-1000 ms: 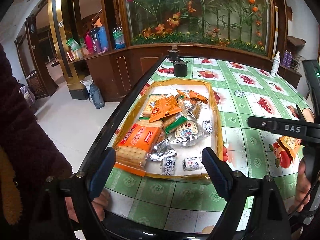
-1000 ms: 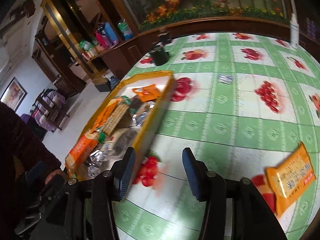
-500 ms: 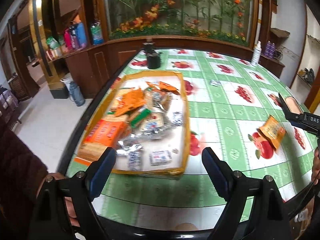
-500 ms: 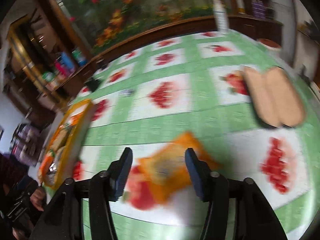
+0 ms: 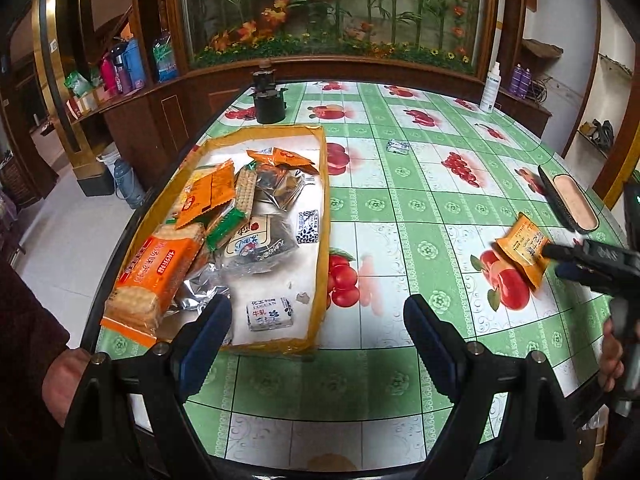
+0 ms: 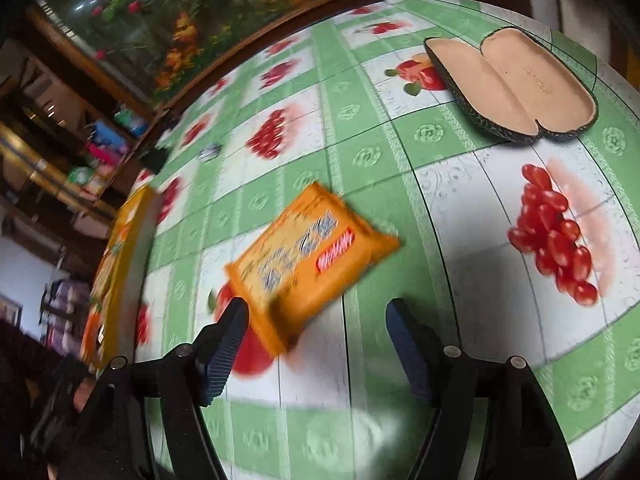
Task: Organize snacks
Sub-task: 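Move the open right tool to the orange biscuit pack on the table, then grasp the orange biscuit pack with right tool while left grasps a candy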
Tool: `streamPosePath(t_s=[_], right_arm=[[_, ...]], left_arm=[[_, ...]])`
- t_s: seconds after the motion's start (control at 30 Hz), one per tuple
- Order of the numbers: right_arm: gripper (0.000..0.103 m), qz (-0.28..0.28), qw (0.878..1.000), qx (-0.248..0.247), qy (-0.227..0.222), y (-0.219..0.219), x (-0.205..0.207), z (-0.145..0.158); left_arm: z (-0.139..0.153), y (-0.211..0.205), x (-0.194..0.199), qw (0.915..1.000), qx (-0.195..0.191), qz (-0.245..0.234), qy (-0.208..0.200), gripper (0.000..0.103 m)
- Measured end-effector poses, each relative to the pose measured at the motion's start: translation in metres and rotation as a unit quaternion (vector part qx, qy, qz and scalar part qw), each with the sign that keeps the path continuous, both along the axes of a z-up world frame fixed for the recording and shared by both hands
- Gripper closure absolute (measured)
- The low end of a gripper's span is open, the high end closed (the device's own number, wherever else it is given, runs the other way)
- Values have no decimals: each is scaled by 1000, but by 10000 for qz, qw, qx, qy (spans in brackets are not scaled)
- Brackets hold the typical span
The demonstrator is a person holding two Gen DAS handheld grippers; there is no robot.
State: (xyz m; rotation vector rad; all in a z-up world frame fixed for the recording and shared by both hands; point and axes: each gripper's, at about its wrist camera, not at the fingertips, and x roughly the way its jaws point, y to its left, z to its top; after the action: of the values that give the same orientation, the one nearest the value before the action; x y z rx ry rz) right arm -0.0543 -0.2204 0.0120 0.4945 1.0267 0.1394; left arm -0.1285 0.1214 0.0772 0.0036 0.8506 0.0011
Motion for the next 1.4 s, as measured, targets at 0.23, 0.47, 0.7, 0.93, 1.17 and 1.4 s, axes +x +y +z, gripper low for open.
streamPosePath(t_s=[0.23,0.47,0.7,0.93,1.17,1.4], right_arm=[[12,-200,9978,-634,59,35,49,3],[7,-201,9820,-1869,179,77,61,-4],[14,58,9730,-2303,128,85,44,-7],[26,178,9771,-2120,-64,69,33,0],[26,92,9903,-1353,-298,52,59,10],[26,114,9921,-1051,-678,48,90,14]], left_arm=[[-2,5,4,9999,-129,57,50,16],[-6,6,6,9998,-179,37,91,16],[-10,12,6,9995,-280,41,116,16],[-8,11,11,9983,-532,-113,184,16],[18,5,48,9920,-1174,-439,142,16],[42,-17,123,9910,-1280,-373,82,16]])
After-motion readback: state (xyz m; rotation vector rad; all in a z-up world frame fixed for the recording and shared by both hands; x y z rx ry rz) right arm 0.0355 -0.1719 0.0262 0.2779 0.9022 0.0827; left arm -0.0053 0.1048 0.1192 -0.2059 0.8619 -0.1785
